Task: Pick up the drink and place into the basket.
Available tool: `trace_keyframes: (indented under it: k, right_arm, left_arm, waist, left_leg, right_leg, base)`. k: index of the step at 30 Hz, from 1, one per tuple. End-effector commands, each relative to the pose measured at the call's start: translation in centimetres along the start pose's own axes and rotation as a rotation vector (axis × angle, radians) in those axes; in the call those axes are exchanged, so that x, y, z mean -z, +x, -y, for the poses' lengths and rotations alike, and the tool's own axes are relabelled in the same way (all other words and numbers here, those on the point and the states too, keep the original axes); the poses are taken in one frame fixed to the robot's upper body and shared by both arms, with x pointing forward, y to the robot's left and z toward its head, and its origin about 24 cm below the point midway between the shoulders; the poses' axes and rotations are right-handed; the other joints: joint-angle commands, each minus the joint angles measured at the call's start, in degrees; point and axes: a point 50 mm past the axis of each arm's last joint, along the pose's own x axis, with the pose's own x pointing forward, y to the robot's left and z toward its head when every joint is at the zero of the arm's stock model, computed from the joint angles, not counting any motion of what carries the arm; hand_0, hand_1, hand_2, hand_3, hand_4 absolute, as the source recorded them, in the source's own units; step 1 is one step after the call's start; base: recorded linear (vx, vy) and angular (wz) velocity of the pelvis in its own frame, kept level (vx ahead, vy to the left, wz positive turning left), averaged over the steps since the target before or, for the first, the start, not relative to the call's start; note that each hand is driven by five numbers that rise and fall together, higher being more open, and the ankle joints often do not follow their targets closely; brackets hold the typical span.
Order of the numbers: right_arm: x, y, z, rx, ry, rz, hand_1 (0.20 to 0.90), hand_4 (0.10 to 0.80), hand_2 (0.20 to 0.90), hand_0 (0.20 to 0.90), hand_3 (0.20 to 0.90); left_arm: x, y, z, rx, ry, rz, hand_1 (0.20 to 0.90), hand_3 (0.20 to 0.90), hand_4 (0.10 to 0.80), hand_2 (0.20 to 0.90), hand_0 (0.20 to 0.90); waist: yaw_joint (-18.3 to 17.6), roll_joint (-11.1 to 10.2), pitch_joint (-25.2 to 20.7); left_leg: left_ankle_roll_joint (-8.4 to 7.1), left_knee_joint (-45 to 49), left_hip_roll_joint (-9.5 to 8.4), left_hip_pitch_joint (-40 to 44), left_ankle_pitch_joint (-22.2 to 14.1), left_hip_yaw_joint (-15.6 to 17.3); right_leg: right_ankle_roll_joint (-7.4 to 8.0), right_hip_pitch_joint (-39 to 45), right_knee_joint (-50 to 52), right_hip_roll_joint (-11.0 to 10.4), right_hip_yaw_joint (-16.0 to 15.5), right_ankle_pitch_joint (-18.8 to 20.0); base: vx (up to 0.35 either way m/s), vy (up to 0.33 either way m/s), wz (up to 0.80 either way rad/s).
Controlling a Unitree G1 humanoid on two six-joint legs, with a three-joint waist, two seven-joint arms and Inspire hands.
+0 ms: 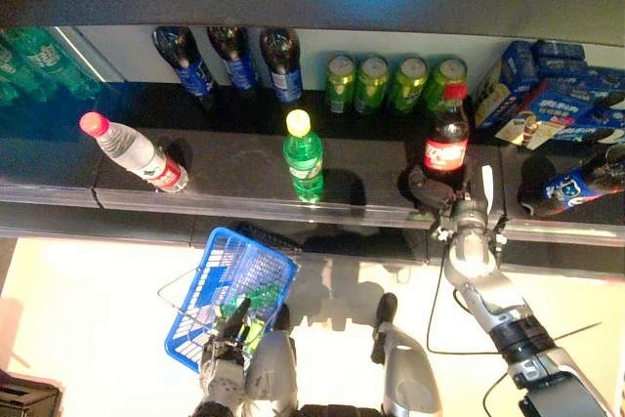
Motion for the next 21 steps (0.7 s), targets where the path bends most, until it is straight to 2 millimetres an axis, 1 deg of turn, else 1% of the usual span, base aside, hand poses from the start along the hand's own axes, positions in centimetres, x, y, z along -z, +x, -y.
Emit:
trace_keyframes:
  k: [1,2,6,7,9,13,14,16,17,18,19,20,21]
  right_arm:
    - [-6.6,-0.5,1.1,0.024,0.151,0.342,0.300,0.100,0.300,0.300,0.200]
    - [-6.6,-0.9,1.2,0.021,0.157,0.354,0.300,0.100,0.300,0.300,0.200]
    - [-7.1,-1.4,1.0,-0.048,0.182,0.382,0.300,0.100,0.300,0.300,0.200]
    - [-7.3,-1.7,0.8,-0.090,0.188,0.382,0.300,0.100,0.300,0.300,0.200]
    - [-7.6,-2.2,0.4,-0.156,0.203,0.392,0.300,0.100,0.300,0.300,0.200]
    - [-8.3,-3.2,-0.1,-0.293,0.228,0.432,0.300,0.100,0.300,0.300,0.200]
    - [-8.3,-3.2,-0.1,-0.298,0.229,0.432,0.300,0.100,0.300,0.300,0.200]
    - [-8.7,-3.9,-0.5,-0.403,0.250,0.455,0.300,0.100,0.300,0.300,0.200]
    - [-8.8,-4.3,-0.6,-0.453,0.267,0.463,0.300,0.100,0.300,0.300,0.200]
    - [-8.9,-4.4,-0.7,-0.468,0.275,0.464,0.300,0.100,0.300,0.300,0.200]
    - [-9.2,-5.0,-1.0,-0.577,0.354,0.475,0.300,0.100,0.300,0.300,0.200]
    - [-9.3,-5.3,-1.1,-0.623,0.400,0.478,0.300,0.100,0.300,0.300,0.200]
    - [-9.3,-5.3,-1.1,-0.631,0.406,0.480,0.300,0.100,0.300,0.300,0.200]
  left_arm:
    - [-4.4,-0.2,-4.5,-0.078,0.050,0.218,0.300,0.200,0.100,0.300,0.300]
    - [-4.6,-0.2,-4.5,-0.083,0.055,0.223,0.300,0.200,0.100,0.300,0.300]
    - [-4.6,-0.3,-5.3,-0.115,0.051,0.228,0.300,0.200,0.100,0.300,0.300]
    - [-4.5,-0.3,-6.0,-0.130,0.057,0.223,0.300,0.200,0.100,0.300,0.300]
    - [-4.3,-0.4,-6.8,-0.151,0.062,0.217,0.300,0.200,0.100,0.300,0.300]
    - [-4.0,-0.6,-8.1,-0.194,0.055,0.209,0.300,0.200,0.100,0.300,0.300]
    - [-4.0,-0.6,-8.2,-0.195,0.054,0.210,0.300,0.200,0.100,0.300,0.300]
    - [-4.1,-0.6,-8.4,-0.197,0.041,0.216,0.300,0.200,0.100,0.300,0.300]
    - [-4.2,-0.5,-8.2,-0.190,0.033,0.223,0.300,0.200,0.100,0.300,0.300]
    - [-4.3,-0.5,-8.1,-0.187,0.029,0.226,0.300,0.200,0.100,0.300,0.300]
    - [-4.8,-0.4,-7.6,-0.160,0.013,0.250,0.300,0.200,0.100,0.300,0.300]
    - [-5.0,-0.3,-7.3,-0.144,0.009,0.261,0.300,0.200,0.100,0.300,0.300]
    - [-5.0,-0.3,-7.2,-0.141,0.009,0.263,0.300,0.200,0.100,0.300,0.300]
  waist:
    - [-1.0,-0.3,-9.9]
    - [-1.3,-0.4,-10.8]
    - [-1.2,-0.8,-12.8]
    - [-1.1,-0.8,-13.9]
    - [-1.1,-0.8,-15.1]
    - [-1.5,-0.9,-16.8]
    - [-1.5,-0.9,-16.9]
    - [-1.9,-1.0,-17.8]
    - [-2.1,-1.0,-18.2]
    - [-2.2,-1.0,-18.3]
    - [-2.4,-1.0,-18.8]
    - [-2.5,-1.0,-19.0]
    - [-2.5,-1.0,-19.0]
  left_leg:
    - [1.96,1.6,-1.63,0.4,0.7,-3.6]
    - [1.98,0.4,-1.71,1.2,0.9,-4.0]
    - [1.25,-0.5,-1.01,1.9,1.4,-3.4]
    - [1.06,-1.8,-0.36,2.5,2.1,-2.8]
    - [0.88,-3.6,0.30,3.3,3.0,-2.0]
    - [0.29,-6.5,1.09,3.9,4.6,-1.2]
    - [0.26,-6.6,1.12,3.9,4.7,-1.2]
    - [-0.06,-7.9,1.41,4.1,5.3,-0.7]
    - [-0.15,-8.5,1.58,4.2,5.5,-0.4]
    - [-0.18,-8.6,1.61,4.3,5.5,-0.4]
    - [-0.34,-9.0,1.67,4.3,5.6,-0.5]
    - [-0.42,-8.8,1.80,4.3,5.5,-0.5]
    - [-0.44,-8.8,1.82,4.2,5.5,-0.5]
  right_leg:
    - [-1.00,4.2,6.1,0.2,6.0,-9.6]
    - [-1.19,4.5,6.0,0.7,6.2,-10.1]
    - [-1.46,6.0,3.4,1.3,4.5,-9.3]
    - [-1.56,6.5,2.6,1.8,4.0,-9.2]
    - [-1.70,7.2,1.1,2.4,3.9,-8.8]
    - [-1.59,7.6,-1.1,3.0,4.1,-8.0]
    - [-1.58,7.6,-1.2,3.1,4.1,-7.9]
    - [-1.34,7.7,-2.1,3.2,4.3,-7.7]
    - [-1.22,7.7,-2.3,3.3,4.3,-7.7]
    - [-1.18,7.6,-2.3,3.3,4.3,-7.7]
    - [-1.05,7.5,-2.3,3.4,4.4,-7.9]
    - [-1.05,7.4,-2.1,3.5,4.4,-8.1]
    - [-1.06,7.4,-2.1,3.5,4.4,-8.2]
  base:
    - [0.007,-0.088,0.60]
    - [-0.024,-0.108,0.58]
    - [-0.071,-0.115,0.25]
    - [-0.067,-0.084,-0.01]
    - [-0.073,-0.063,-0.05]
    - [-0.091,-0.023,-0.05]
    - [-0.100,0.010,-0.05]
    - [-0.121,0.024,-0.03]
    - [-0.095,0.014,0.00]
    - [-0.148,0.001,0.00]
    - [-0.154,-0.015,0.00]
    - [-0.148,-0.019,0.00]
    - [-0.096,-0.025,0.00]
